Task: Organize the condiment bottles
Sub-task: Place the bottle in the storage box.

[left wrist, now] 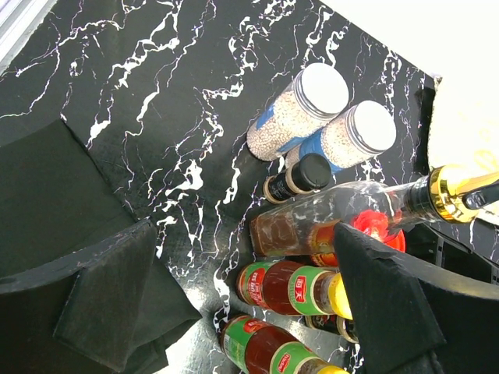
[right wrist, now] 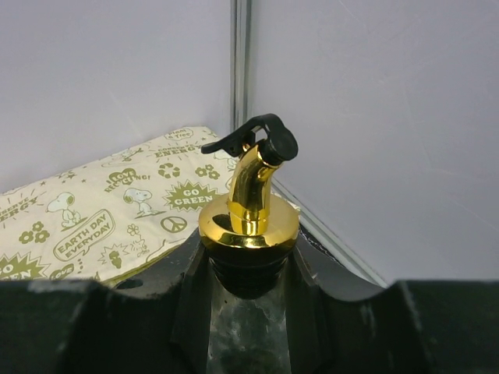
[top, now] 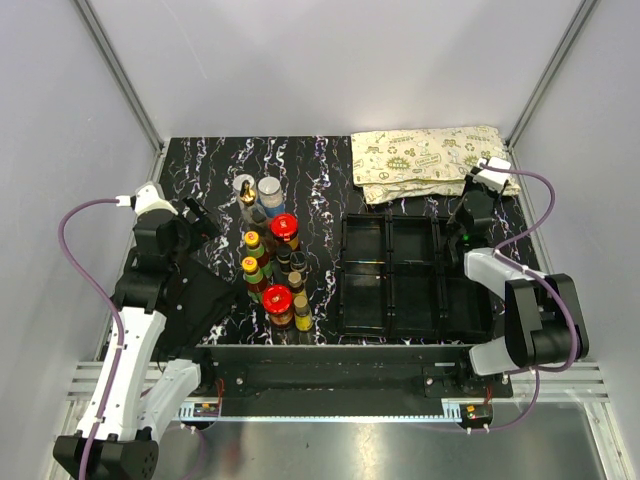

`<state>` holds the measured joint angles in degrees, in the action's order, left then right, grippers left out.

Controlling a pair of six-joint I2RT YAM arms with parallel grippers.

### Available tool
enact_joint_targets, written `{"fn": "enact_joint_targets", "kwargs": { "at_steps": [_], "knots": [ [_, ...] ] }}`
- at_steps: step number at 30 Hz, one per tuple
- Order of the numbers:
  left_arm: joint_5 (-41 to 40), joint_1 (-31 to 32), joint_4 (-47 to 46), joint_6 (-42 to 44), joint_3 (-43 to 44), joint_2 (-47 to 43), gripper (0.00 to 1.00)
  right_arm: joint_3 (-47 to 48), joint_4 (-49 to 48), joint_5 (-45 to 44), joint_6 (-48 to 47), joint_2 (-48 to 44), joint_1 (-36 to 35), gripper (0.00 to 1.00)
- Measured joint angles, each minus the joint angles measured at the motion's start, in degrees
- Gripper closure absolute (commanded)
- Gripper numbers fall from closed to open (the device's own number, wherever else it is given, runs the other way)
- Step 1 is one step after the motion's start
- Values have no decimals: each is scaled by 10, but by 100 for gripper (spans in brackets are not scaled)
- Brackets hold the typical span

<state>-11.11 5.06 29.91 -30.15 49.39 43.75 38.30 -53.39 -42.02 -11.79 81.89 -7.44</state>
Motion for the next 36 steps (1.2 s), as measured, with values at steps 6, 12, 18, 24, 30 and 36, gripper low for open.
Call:
{"fn": "enact_joint_targets", "kwargs": {
  "at_steps": [6, 12, 18, 24, 30, 36],
  "knots": [
    [4, 0, 0, 0, 0, 0, 1, -3, -59, -7, -6, 29, 0, 100],
    [5, 0, 0, 0, 0, 3, 1, 0, -137, -21, -28, 69, 0, 100],
    [7, -2, 0, 0, 0, 3, 1, 4, -164, -34, -40, 84, 0, 64],
    [14, -2, 0, 0, 0, 3, 1, 16, -118, -28, -19, 80, 0, 12],
    [17, -3, 0, 0, 0, 3, 1, 25, -26, -5, 15, 52, 0, 0],
    [22, -3, 0, 0, 0, 3, 1, 59, 122, 12, 71, -3, 0, 0]
  ]
}}
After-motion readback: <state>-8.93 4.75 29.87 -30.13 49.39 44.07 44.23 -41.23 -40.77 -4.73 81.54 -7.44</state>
